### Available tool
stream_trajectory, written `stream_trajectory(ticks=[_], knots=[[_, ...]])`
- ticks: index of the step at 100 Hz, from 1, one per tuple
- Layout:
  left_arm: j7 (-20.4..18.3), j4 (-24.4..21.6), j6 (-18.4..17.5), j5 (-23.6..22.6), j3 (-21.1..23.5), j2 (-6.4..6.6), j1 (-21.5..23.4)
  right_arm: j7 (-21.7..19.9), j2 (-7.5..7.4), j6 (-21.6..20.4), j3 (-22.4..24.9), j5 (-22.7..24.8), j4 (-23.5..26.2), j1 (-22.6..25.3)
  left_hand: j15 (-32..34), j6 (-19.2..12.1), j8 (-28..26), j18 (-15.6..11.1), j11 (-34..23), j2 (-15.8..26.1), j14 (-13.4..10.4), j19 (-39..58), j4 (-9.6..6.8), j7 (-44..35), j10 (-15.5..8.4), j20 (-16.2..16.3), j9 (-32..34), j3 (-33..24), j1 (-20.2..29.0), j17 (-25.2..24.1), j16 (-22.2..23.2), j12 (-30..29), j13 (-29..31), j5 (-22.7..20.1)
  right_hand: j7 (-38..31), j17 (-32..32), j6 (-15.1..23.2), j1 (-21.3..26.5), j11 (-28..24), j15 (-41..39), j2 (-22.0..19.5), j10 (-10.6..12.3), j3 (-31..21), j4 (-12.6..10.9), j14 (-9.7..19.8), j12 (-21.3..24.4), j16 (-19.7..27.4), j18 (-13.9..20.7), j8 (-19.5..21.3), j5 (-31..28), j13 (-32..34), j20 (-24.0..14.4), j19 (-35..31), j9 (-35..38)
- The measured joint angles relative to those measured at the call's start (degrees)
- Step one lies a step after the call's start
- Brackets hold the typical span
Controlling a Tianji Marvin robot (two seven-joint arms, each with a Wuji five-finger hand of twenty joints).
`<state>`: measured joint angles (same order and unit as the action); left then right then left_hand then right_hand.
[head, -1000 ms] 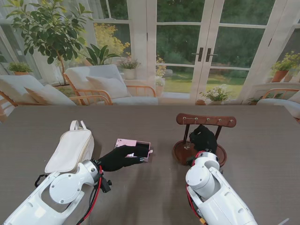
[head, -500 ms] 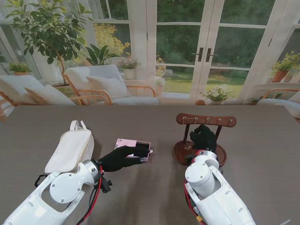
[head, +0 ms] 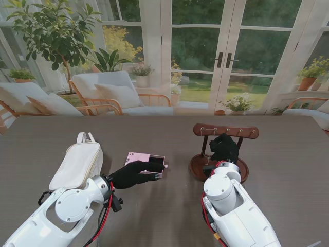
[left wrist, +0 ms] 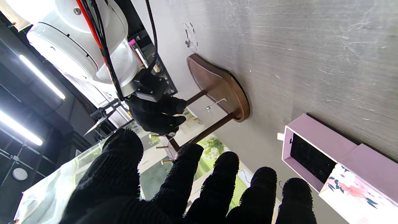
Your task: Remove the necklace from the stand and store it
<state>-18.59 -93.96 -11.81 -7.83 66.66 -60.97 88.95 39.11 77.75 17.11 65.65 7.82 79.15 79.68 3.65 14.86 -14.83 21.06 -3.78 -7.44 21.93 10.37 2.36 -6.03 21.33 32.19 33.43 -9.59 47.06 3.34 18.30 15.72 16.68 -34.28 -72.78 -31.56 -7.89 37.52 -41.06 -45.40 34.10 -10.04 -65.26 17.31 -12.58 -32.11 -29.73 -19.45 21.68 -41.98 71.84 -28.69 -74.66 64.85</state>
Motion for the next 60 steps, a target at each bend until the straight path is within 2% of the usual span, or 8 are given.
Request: stream_trajectory(ticks=[60], knots=[[-0.9, 0.3, 0.5, 0.0, -0.4, 0.16, -0.5, -0.1, 0.05, -0.3, 1.3, -1.4, 2.0, 0.2, 0.0, 0.0, 0.0, 0.0, 0.0, 1.1, 0.0, 0.0, 0.00, 0.0, 0.0, 0.0, 0.0, 0.8, 0.9, 0.0, 0.0, 0.0, 0.0, 0.0, -0.1, 0.0, 0.0, 0.0, -0.1, -0.5, -0.1, -0.1, 0.0, 0.0, -0.4, -0.1, 0.0, 0.0, 0.6, 0.0, 0.0, 0.0, -0.5, 0.0]])
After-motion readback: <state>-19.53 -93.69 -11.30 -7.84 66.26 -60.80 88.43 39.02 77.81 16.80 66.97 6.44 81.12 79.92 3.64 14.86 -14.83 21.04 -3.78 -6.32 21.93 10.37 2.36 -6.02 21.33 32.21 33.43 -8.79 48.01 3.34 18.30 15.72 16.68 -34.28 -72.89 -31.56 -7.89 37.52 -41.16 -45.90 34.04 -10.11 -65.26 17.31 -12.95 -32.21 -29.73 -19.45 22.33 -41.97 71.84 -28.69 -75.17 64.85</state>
